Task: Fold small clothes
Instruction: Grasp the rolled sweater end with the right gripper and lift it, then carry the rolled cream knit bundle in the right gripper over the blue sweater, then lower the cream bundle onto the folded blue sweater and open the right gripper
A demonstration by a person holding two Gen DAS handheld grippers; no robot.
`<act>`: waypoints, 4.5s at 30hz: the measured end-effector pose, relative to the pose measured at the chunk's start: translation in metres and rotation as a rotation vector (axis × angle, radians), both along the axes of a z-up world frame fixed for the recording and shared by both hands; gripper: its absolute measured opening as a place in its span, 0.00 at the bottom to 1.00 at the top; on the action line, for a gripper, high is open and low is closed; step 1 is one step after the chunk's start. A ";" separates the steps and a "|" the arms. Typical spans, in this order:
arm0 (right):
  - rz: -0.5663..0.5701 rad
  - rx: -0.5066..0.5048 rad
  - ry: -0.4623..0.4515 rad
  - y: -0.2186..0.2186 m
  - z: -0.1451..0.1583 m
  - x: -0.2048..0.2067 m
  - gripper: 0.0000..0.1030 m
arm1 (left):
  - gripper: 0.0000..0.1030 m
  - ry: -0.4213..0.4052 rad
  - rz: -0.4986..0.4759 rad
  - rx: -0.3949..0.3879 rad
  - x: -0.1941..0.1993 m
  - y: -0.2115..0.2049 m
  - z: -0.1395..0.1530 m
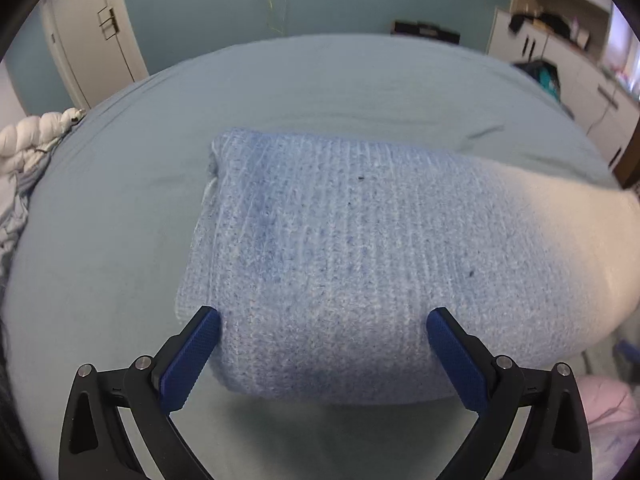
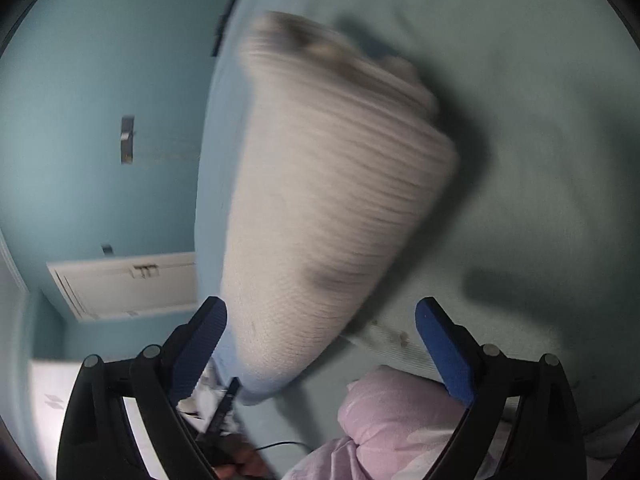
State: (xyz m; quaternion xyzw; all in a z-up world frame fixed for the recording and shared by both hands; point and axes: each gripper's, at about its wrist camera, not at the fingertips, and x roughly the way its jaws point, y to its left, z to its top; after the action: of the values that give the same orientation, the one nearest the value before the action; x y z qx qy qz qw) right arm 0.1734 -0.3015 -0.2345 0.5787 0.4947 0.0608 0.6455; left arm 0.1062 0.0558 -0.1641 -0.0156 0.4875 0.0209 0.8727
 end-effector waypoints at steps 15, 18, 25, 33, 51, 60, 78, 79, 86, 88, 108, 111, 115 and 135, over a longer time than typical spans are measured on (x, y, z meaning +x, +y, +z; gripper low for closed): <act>-0.143 -0.133 -0.148 0.003 -0.006 0.026 0.59 | 1.00 -0.019 -0.010 0.001 0.001 -0.004 -0.007; -0.121 -0.276 -0.199 0.012 0.021 0.020 0.45 | 1.00 -0.020 -0.016 0.001 -0.001 -0.003 -0.005; -0.016 -0.664 -0.484 0.065 0.124 -0.014 0.41 | 1.00 -0.037 -0.033 0.053 0.003 -0.012 0.036; -0.030 -0.817 -0.653 0.092 0.158 -0.041 0.41 | 1.00 -0.099 -0.242 0.192 0.026 -0.103 0.042; 0.021 -0.987 -0.748 0.101 0.162 -0.015 0.41 | 1.00 -0.134 -0.238 0.238 0.089 -0.127 0.051; 0.103 -1.091 -0.786 0.127 0.159 -0.015 0.42 | 1.00 -0.071 -0.308 0.259 0.104 -0.156 0.015; 0.090 -1.044 -0.735 0.110 0.158 -0.007 0.41 | 1.00 0.035 -0.306 0.169 0.018 -0.132 0.027; 0.081 -1.038 -0.728 0.106 0.160 -0.006 0.41 | 1.00 0.033 -0.308 0.169 0.021 -0.129 0.038; -0.052 -1.019 -0.702 0.056 0.178 -0.003 0.39 | 1.00 -0.001 -0.178 0.162 0.018 -0.067 0.088; -0.081 -1.064 -0.711 0.048 0.183 -0.006 0.39 | 1.00 -0.007 -0.107 0.189 0.020 -0.037 0.092; 0.508 -1.827 -0.950 0.278 0.197 -0.016 0.41 | 1.00 0.043 0.109 -0.002 0.039 0.156 0.090; 0.723 -1.980 -1.069 0.349 0.160 -0.035 0.42 | 1.00 0.017 0.195 0.026 0.031 0.201 0.104; 1.073 -2.145 -1.156 0.414 0.076 -0.058 0.43 | 1.00 0.006 0.247 -0.025 0.037 0.232 0.110; 0.577 -1.049 -0.793 0.212 0.217 -0.037 0.98 | 1.00 -0.180 0.067 0.047 0.020 0.115 0.126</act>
State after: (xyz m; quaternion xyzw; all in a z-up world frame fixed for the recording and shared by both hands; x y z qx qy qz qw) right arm 0.1363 -0.0894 -0.0175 -0.0273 0.3201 0.1887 0.9280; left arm 0.1261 0.1712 -0.0386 -0.0130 0.4058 0.0602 0.9119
